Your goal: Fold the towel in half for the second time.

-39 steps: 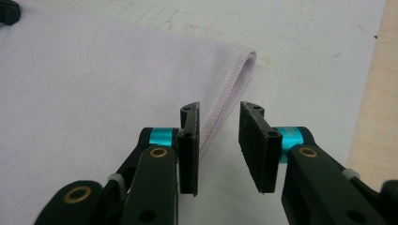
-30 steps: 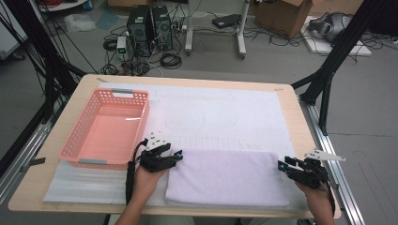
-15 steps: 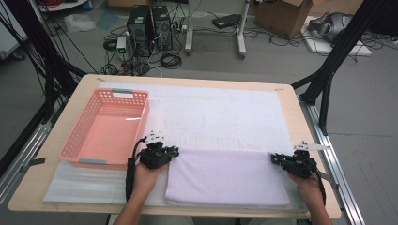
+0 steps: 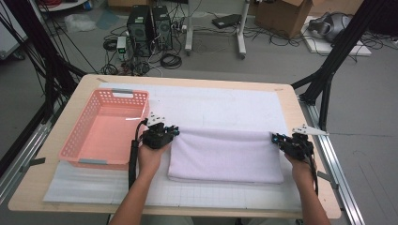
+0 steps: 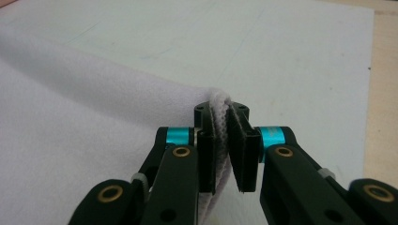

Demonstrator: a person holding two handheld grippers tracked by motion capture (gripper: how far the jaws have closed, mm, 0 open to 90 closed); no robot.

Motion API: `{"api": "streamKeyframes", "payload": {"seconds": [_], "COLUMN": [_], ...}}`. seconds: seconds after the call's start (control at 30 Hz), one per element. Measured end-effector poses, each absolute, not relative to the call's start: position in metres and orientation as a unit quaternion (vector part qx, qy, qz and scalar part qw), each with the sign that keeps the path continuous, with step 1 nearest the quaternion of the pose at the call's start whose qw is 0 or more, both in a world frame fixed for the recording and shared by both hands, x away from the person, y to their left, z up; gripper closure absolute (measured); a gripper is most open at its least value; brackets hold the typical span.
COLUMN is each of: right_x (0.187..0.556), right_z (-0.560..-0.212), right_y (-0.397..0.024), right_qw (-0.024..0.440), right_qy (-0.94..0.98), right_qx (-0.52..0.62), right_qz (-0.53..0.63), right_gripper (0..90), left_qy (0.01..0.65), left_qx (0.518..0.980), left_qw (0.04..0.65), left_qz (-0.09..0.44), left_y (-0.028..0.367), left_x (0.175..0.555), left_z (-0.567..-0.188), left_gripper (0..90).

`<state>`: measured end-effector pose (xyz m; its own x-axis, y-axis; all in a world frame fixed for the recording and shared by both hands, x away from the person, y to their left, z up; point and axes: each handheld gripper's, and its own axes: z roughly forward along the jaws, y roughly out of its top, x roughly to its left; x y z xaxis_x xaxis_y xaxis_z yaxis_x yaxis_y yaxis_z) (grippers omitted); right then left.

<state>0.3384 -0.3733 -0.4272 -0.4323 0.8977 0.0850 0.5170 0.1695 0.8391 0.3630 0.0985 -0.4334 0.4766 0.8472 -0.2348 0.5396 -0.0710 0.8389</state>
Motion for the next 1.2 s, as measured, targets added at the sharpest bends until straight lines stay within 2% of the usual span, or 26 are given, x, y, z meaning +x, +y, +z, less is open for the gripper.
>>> {"api": "streamKeyframes", "payload": {"seconds": [0.07, 0.13, 0.2, 0.27, 0.4, 0.47, 0.53, 0.67, 0.83, 1.03, 1.1, 1.2], "right_x": [0.343, 0.343, 0.339, 0.331, 0.314, 0.306, 0.296, 0.275, 0.253, 0.235, 0.231, 0.225], "right_z": [-0.429, -0.431, -0.43, -0.427, -0.423, -0.423, -0.423, -0.43, -0.435, -0.442, -0.442, -0.438], "right_y": [-0.37, -0.37, -0.374, -0.378, -0.384, -0.386, -0.388, -0.389, -0.388, -0.385, -0.386, -0.389], "right_qw": [0.226, 0.226, 0.217, 0.219, 0.215, 0.209, 0.198, 0.183, 0.159, 0.174, 0.178, 0.184], "right_qy": [0.728, 0.721, 0.718, 0.718, 0.723, 0.725, 0.73, 0.743, 0.763, 0.785, 0.781, 0.768], "right_qx": [0.498, 0.513, 0.518, 0.512, 0.5, 0.494, 0.485, 0.469, 0.456, 0.455, 0.46, 0.472], "right_qz": [0.414, 0.407, 0.411, 0.417, 0.426, 0.432, 0.439, 0.44, 0.429, 0.382, 0.382, 0.391], "right_gripper": [71.6, 60.5, 57.3, 56.4, 56.9, 58.1, 58.9, 64.5, 66.3, 66.7, 65.6, 56.2], "left_qy": [0.495, 0.49, 0.476, 0.457, 0.444, 0.442, 0.446, 0.453, 0.455, 0.439, 0.444, 0.446], "left_qx": [0.715, 0.722, 0.732, 0.733, 0.74, 0.74, 0.741, 0.742, 0.743, 0.761, 0.761, 0.75], "left_qw": [0.467, 0.466, 0.464, 0.478, 0.483, 0.483, 0.482, 0.48, 0.478, 0.459, 0.455, 0.47], "left_qz": [0.159, 0.149, 0.15, 0.159, 0.148, 0.151, 0.138, 0.118, 0.111, 0.13, 0.126, 0.13], "left_y": [0.099, 0.099, 0.098, 0.098, 0.096, 0.096, 0.097, 0.102, 0.106, 0.106, 0.109, 0.115], "left_x": [0.363, 0.359, 0.353, 0.343, 0.326, 0.317, 0.308, 0.294, 0.279, 0.261, 0.258, 0.254], "left_z": [-0.436, -0.434, -0.429, -0.425, -0.427, -0.43, -0.435, -0.447, -0.45, -0.45, -0.451, -0.45], "left_gripper": [71.5, 60.7, 53.8, 54.0, 61.7, 73.5, 78.7, 77.1, 73.3, 73.2, 71.9, 64.9]}}
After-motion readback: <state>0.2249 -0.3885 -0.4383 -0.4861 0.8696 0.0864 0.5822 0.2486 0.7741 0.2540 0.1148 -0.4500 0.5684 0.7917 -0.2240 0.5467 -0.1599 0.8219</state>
